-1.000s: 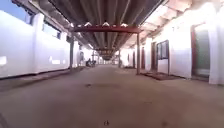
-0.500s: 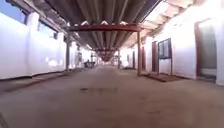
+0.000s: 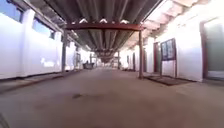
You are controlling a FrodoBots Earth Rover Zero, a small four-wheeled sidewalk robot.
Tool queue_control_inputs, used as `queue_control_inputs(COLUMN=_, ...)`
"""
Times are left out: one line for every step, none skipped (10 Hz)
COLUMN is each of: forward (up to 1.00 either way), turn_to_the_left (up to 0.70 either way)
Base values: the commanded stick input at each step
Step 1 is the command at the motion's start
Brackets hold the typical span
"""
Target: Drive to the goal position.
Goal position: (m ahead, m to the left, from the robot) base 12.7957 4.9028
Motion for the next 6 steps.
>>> queue_control_inputs(forward=0.0, turn_to_the_left=0.0)
queue_control_inputs(forward=0.0, turn_to_the_left=0.0)
queue_control_inputs(forward=0.0, turn_to_the_left=0.0)
queue_control_inputs(forward=0.0, turn_to_the_left=0.0)
queue_control_inputs(forward=0.0, turn_to_the_left=0.0)
queue_control_inputs(forward=0.0, turn_to_the_left=0.0)
